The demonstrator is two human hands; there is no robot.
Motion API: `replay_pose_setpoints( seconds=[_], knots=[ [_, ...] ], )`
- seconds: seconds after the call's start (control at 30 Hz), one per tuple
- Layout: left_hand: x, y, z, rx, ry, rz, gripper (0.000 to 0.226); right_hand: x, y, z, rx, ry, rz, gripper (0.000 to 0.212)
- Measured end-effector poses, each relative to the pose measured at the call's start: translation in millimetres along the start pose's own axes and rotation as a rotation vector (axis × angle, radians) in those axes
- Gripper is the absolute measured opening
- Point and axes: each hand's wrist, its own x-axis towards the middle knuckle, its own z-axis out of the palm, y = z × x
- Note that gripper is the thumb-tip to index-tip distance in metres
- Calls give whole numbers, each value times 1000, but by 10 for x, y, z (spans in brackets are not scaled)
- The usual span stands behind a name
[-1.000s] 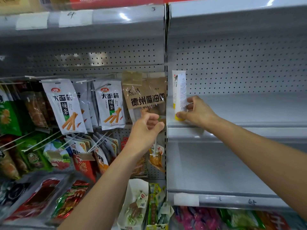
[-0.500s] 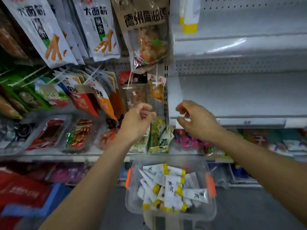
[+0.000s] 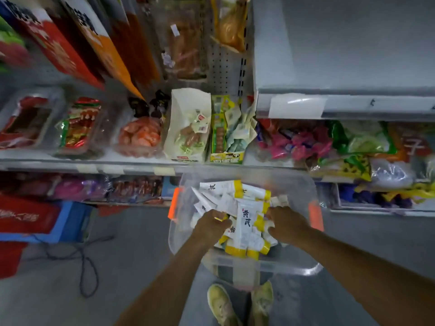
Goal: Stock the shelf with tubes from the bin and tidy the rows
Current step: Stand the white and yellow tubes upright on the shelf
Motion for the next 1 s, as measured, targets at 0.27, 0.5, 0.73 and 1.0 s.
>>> replay_pose_setpoints(
  seconds=[0.27,0.5,0.73,1.0],
  knots=[
    [543,-343,851,328,37,-36,99,413,192,621,-440,15,12,40],
    [540,-311,919,374,108,3,73,488,213,727,-429,-36,4,39],
    [231,-81,589,-218,139,2,60,196,145,-21,501,3,243,69],
    [-522,515,-31,-563,124,136,18,-317,-335,-1048,1148,286,111,26]
  ],
)
